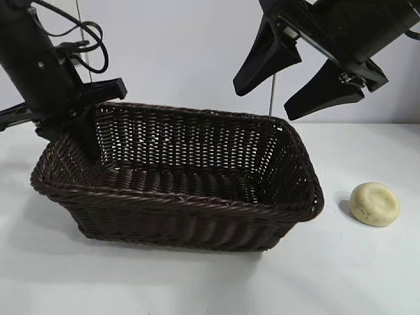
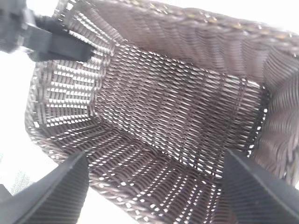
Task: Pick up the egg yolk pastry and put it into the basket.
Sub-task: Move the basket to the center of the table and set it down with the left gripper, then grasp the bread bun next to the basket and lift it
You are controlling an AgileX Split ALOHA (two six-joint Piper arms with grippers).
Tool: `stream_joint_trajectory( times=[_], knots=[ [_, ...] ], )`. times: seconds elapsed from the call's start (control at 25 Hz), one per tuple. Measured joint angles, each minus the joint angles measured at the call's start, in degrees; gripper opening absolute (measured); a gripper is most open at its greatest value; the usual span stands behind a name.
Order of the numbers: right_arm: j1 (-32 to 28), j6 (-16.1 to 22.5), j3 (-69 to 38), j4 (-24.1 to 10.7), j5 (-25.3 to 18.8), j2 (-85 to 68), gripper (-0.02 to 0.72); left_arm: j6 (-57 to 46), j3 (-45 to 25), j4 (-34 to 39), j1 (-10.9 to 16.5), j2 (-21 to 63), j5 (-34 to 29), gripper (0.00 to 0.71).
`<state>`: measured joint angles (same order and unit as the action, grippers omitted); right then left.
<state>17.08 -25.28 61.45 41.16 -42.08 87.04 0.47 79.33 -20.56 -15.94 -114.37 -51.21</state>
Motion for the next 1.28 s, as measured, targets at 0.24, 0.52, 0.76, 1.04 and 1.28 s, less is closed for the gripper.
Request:
stream_joint_trajectory(
  times=[0.24,0.52,0.76,1.04,1.28],
  knots=[
    [0.0,0.0,0.0,0.0,0.0,0.0,0.567,0.0,0.0,-0.2,0.0,-0.7,0.4,0.097],
    [0.0,0.0,0.0,0.0,0.0,0.0,0.567,0.0,0.0,-1.2,0.2,-0.8,0.2,0.340],
    [0.0,0.0,0.0,0.0,0.0,0.0,0.567,0.0,2.6,0.4,0.2,0.7,-3.8,0.554],
    [0.0,0.1,0.0,0.0,0.0,0.0,0.567,0.0,7.4,7.5,0.2,5.9,-10.0,0.571],
    [0.0,0.1,0.0,0.0,0.0,0.0,0.567,0.0,8.7,14.1,1.3,6.2,-12.0,0.571]
  ],
)
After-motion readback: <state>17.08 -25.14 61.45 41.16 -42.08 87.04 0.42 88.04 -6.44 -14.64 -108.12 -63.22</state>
